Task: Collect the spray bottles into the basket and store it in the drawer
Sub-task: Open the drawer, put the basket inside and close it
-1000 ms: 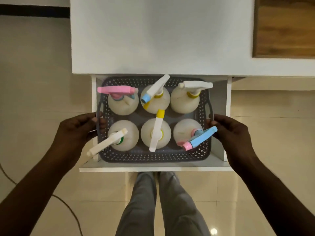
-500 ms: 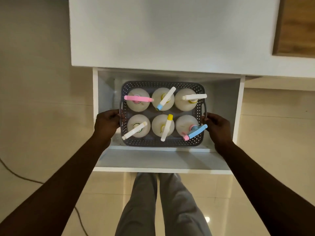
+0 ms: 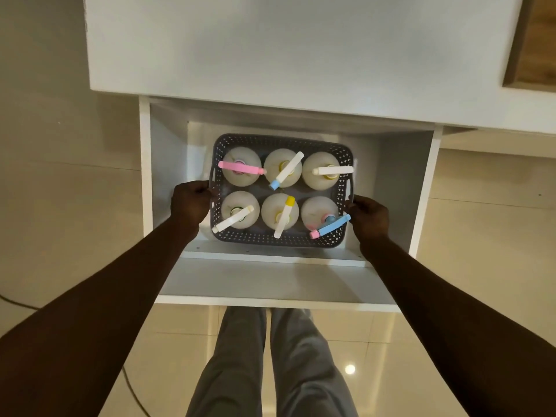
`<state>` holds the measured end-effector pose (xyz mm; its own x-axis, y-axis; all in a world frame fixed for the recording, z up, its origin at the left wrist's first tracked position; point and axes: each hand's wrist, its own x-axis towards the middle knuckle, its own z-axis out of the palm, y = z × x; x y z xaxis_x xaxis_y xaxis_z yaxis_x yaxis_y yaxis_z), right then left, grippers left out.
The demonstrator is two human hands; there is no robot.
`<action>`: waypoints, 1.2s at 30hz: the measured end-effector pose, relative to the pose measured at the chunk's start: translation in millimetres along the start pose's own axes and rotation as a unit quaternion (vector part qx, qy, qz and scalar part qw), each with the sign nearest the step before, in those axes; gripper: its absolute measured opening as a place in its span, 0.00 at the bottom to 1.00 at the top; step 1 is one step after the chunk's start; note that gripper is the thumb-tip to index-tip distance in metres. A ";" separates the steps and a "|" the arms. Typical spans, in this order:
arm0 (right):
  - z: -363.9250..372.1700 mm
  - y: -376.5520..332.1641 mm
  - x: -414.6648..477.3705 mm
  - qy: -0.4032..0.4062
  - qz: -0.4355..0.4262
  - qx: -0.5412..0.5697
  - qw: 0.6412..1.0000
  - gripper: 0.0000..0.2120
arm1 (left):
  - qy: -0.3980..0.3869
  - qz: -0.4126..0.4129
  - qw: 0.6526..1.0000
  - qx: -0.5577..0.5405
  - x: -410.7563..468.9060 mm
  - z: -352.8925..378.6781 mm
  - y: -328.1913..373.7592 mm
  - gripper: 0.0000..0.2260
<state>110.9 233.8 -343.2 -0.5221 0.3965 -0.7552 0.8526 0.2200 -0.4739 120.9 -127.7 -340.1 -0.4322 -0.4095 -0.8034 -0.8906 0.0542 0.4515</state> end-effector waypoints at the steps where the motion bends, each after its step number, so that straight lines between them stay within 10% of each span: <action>1: 0.8 1.0 1.1 0.000 -0.001 -0.002 1.000 0.13 | 0.000 -0.001 1.000 0.001 0.8 0.5 -2.2 0.12; 16: -17.6 -5.8 -14.2 -0.070 0.032 -0.027 0.997 0.24 | -0.027 0.006 0.999 0.026 -13.4 -24.9 2.1 0.17; 26: -128.2 26.1 -127.5 0.050 -0.183 -0.229 0.955 0.18 | 0.154 0.115 0.968 0.160 -143.7 -123.6 -56.2 0.14; 31: -151.0 76.6 -147.7 0.122 -0.023 -0.214 0.969 0.20 | 0.177 -0.090 0.980 -0.023 -156.9 -148.0 -106.4 0.17; 36: -138.3 85.2 -140.1 0.155 0.124 0.060 0.978 0.16 | 0.160 -0.118 0.962 -0.189 -155.0 -141.7 -107.3 0.15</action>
<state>259.6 320.2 -215.1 -0.2515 0.6797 -0.6890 0.9340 -0.0161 -0.3568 303.5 -199.1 -209.0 -0.1049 -0.6331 -0.7669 -0.8176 -0.3841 0.4289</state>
